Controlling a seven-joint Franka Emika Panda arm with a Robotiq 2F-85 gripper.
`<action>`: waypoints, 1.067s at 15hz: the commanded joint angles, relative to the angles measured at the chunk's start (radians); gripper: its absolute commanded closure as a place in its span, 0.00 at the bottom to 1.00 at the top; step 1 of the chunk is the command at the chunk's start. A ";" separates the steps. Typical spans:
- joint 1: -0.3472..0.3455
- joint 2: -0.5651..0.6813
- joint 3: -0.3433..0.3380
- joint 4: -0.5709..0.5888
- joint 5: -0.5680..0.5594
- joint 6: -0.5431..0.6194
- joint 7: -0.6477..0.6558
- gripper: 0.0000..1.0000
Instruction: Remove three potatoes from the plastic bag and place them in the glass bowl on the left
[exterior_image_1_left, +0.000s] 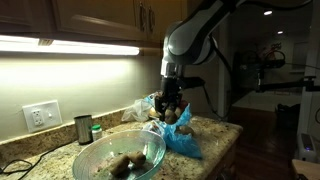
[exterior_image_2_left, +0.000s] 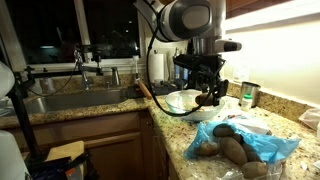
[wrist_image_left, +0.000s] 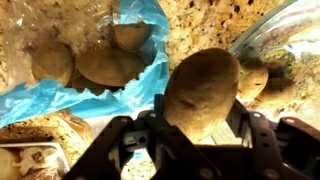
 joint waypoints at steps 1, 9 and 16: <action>0.017 0.004 0.014 0.027 0.025 -0.035 -0.044 0.64; 0.042 0.101 0.064 0.086 0.058 -0.016 -0.131 0.64; 0.048 0.241 0.090 0.222 0.044 -0.024 -0.148 0.64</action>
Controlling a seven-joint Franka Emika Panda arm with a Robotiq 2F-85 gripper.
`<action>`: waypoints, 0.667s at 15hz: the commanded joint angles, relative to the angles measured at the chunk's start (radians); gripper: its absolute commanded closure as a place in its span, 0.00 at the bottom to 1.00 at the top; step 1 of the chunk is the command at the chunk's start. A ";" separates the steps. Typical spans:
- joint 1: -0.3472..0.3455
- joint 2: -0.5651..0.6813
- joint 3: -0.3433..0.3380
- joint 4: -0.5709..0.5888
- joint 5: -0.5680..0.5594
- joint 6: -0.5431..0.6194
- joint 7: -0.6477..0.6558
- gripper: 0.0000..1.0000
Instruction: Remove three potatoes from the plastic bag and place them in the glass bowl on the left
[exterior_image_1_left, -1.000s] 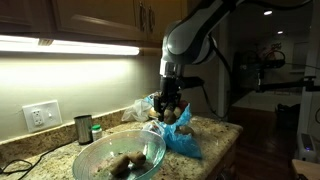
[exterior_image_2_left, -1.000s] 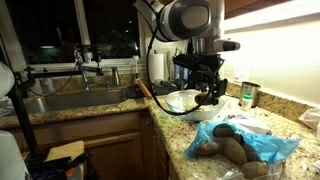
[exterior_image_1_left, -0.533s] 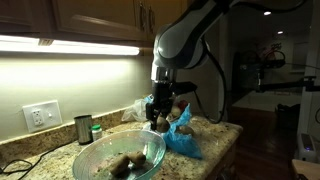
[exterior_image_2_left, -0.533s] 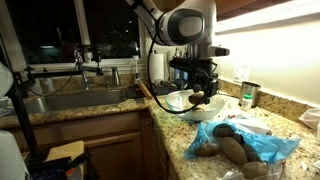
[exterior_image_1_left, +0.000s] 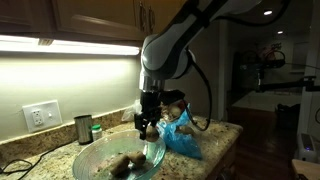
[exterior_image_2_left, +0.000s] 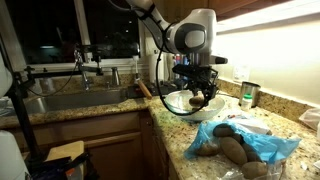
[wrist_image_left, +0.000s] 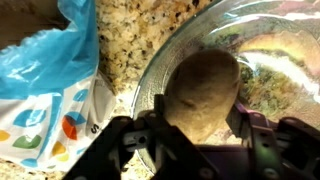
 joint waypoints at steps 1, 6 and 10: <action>0.006 0.069 0.005 0.088 0.005 -0.026 -0.022 0.64; 0.002 0.159 0.021 0.167 0.004 -0.015 -0.043 0.64; 0.002 0.197 0.026 0.199 -0.005 -0.026 -0.055 0.07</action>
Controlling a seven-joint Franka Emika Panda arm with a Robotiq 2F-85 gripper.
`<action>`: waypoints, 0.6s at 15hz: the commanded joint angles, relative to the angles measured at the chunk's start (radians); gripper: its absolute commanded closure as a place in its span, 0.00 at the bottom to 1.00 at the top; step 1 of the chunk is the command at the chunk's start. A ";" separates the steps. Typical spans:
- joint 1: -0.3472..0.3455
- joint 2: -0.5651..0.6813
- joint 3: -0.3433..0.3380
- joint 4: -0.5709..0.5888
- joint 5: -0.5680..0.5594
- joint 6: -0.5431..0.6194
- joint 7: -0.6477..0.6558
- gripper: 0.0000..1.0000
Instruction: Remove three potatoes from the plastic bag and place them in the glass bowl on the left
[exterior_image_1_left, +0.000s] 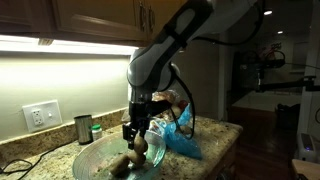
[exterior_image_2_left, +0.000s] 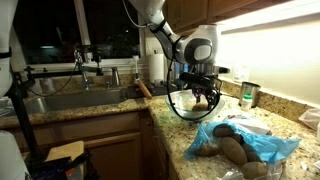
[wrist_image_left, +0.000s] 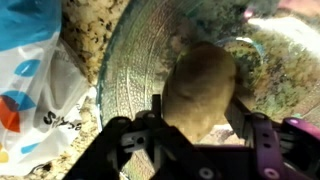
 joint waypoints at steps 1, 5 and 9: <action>0.000 0.014 0.002 0.031 -0.004 -0.027 -0.024 0.03; 0.000 -0.009 0.012 0.016 -0.001 -0.042 -0.041 0.00; 0.013 -0.046 0.013 -0.007 -0.019 -0.085 -0.027 0.00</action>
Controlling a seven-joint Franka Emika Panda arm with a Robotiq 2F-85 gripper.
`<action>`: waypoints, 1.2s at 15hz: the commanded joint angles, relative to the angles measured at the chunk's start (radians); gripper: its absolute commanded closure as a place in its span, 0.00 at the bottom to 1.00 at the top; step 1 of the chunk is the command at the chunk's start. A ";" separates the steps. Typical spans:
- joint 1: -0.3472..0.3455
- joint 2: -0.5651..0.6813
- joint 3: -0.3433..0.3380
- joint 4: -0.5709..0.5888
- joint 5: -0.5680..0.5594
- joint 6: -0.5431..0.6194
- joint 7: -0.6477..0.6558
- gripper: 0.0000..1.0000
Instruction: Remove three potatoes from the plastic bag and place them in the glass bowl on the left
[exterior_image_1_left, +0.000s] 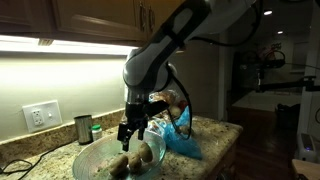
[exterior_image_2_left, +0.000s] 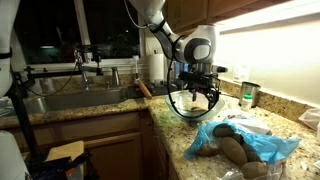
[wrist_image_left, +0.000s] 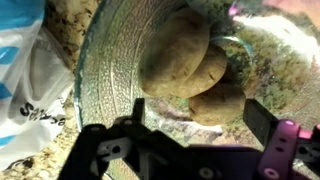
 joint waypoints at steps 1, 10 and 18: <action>0.016 -0.071 -0.008 -0.039 -0.021 -0.078 0.002 0.00; 0.037 -0.227 -0.034 -0.122 -0.115 -0.177 0.029 0.00; 0.022 -0.366 -0.069 -0.221 -0.162 -0.251 0.071 0.00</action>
